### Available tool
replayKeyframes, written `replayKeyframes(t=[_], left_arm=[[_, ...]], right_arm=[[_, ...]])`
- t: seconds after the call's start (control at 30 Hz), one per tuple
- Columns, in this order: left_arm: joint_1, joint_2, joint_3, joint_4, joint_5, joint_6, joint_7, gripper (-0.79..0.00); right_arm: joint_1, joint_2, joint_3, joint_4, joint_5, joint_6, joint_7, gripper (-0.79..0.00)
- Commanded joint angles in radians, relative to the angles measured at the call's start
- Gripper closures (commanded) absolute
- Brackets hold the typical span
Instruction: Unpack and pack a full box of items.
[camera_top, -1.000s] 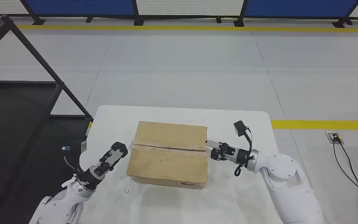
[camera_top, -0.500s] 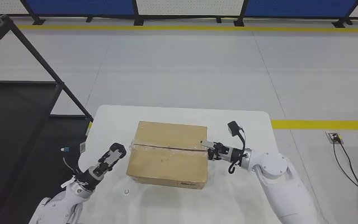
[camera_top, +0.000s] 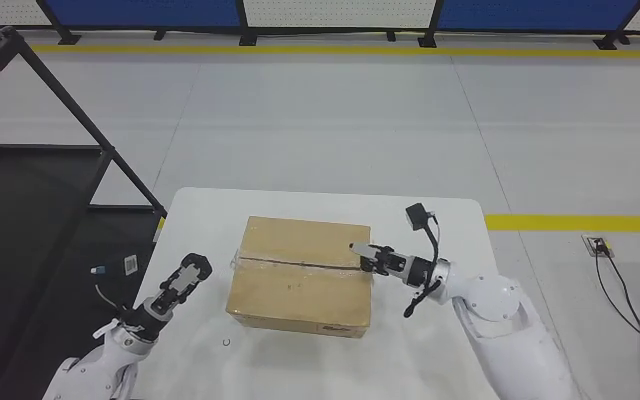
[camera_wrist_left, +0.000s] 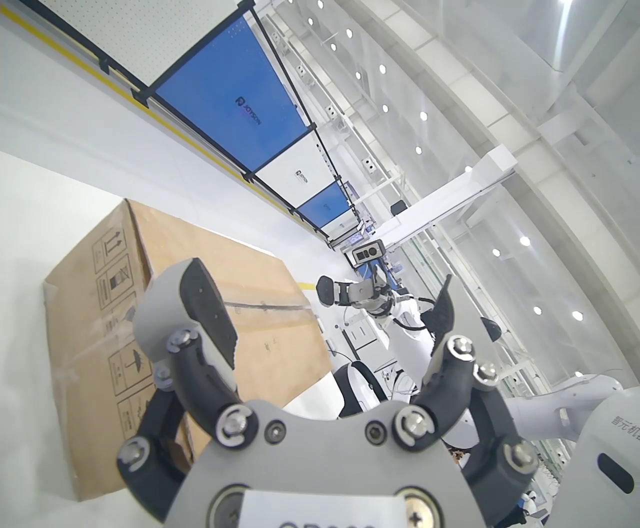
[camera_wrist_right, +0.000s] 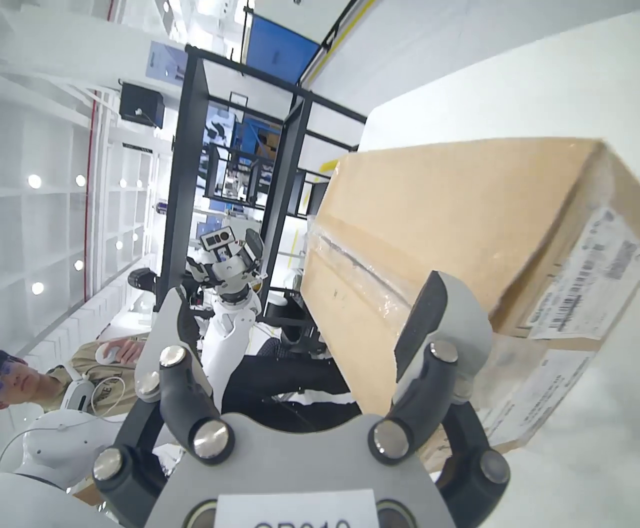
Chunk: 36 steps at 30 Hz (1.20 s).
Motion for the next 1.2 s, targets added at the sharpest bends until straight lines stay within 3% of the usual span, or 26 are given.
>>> replayKeyframes(t=[0.0, 0.57, 1.17], left_arm=[[0.009, 0.0, -0.006, 0.002, -0.002, -0.006, 0.003, -0.785], [0.054, 0.003, -0.053, 0.008, -0.033, -0.029, 0.006, -0.785], [0.102, 0.005, -0.096, 0.002, -0.066, -0.052, 0.004, -0.785]], right_arm=[[0.044, -0.006, -0.041, 0.05, 0.004, 0.014, 0.012, -0.785], [0.293, -0.097, -0.315, 0.368, 0.043, 0.021, -0.095, -0.785], [0.484, -0.24, -0.553, 0.598, 0.083, -0.03, -0.168, -0.785]])
